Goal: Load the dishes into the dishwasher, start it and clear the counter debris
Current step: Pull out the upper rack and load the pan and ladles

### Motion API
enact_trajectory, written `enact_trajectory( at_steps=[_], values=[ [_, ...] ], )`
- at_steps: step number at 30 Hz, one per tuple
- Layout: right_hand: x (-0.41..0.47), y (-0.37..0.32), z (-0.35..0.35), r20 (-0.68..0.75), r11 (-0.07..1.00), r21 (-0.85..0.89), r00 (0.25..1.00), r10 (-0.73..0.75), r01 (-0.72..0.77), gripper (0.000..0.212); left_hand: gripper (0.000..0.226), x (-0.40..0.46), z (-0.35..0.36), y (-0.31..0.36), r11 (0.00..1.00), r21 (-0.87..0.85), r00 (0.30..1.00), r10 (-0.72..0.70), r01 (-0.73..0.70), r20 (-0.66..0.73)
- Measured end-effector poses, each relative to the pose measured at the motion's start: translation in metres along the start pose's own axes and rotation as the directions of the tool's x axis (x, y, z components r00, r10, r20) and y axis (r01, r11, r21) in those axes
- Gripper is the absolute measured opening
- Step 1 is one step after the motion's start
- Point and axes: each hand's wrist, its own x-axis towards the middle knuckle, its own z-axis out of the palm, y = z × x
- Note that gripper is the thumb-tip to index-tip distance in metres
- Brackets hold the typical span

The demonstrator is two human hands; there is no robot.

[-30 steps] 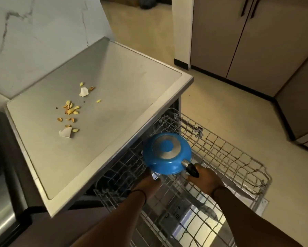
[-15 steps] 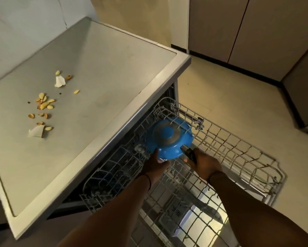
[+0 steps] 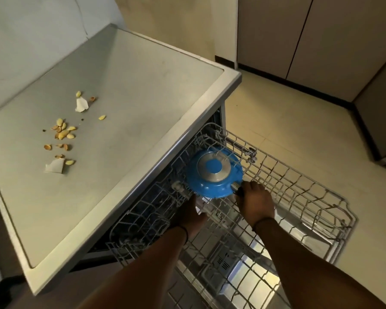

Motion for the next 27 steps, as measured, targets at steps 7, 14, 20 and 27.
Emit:
enact_trajectory(
  at_steps=[7, 14, 20, 27],
  values=[
    [-0.022, -0.039, -0.043, -0.155, 0.947, 0.320, 0.988, 0.022, 0.029, 0.010, 0.064, -0.038, -0.038, 0.010, 0.964, 0.250, 0.994, 0.102, -0.087, -0.045],
    [-0.053, -0.119, -0.105, -0.137, 0.831, 0.535, 0.955, 0.262, -0.151, 0.022, 0.032, -0.126, -0.102, 0.042, 0.760, 0.594, 0.948, 0.317, -0.264, 0.017],
    [-0.061, -0.196, -0.163, -0.304, 0.959, 0.217, 0.946, -0.108, 0.180, 0.046, 0.034, -0.192, -0.177, 0.014, 0.835, 0.474, 0.852, 0.444, -0.280, -0.277],
    [-0.080, -0.385, -0.178, -0.368, 0.808, 0.252, 0.825, -0.428, 0.532, 0.036, 0.029, -0.248, -0.279, -0.144, 0.992, 0.130, 0.703, 0.098, -0.008, -0.704]
  ],
)
